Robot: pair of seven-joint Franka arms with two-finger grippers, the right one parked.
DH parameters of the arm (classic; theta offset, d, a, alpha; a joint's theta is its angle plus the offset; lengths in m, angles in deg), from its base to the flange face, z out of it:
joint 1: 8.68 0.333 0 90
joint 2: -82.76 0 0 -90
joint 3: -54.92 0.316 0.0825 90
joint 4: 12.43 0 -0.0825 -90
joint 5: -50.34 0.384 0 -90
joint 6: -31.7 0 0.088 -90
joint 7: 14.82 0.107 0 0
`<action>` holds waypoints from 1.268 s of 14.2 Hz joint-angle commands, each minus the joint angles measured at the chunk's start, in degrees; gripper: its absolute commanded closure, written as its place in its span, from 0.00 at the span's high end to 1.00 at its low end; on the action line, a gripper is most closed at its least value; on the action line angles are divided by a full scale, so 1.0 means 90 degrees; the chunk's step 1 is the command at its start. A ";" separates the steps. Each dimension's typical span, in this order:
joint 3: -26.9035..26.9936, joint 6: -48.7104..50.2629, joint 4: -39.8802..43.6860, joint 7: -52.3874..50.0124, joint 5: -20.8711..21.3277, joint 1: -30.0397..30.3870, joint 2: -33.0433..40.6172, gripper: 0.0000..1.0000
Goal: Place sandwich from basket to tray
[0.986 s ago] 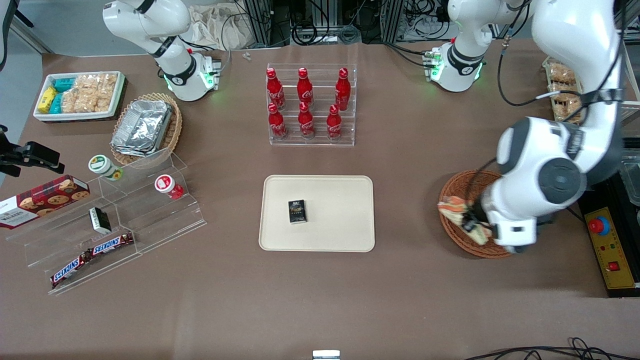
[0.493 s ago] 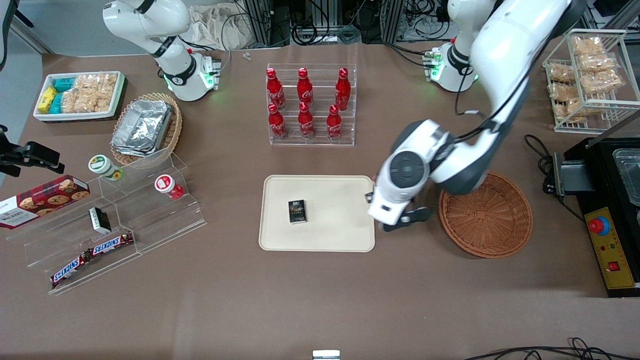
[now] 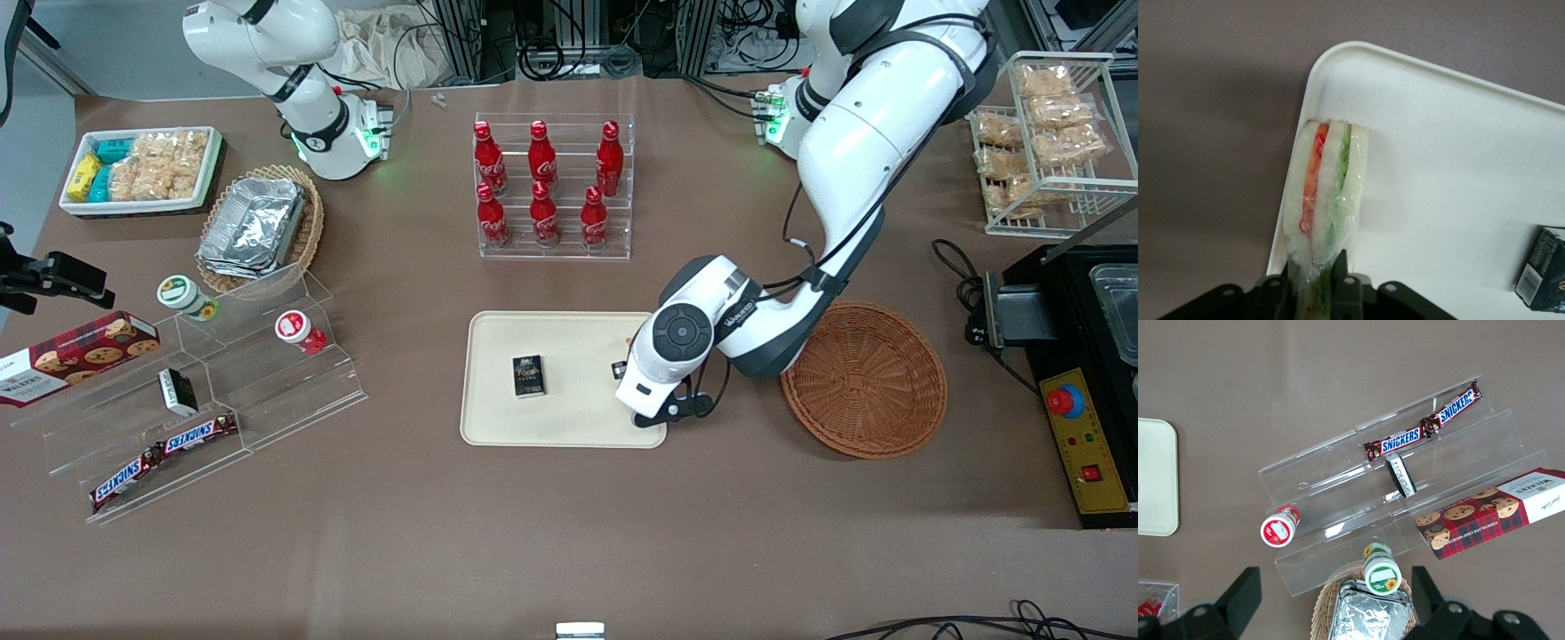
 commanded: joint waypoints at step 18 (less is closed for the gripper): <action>0.2147 0.1728 -0.2480 0.4915 -0.1549 0.0415 0.4264 0.99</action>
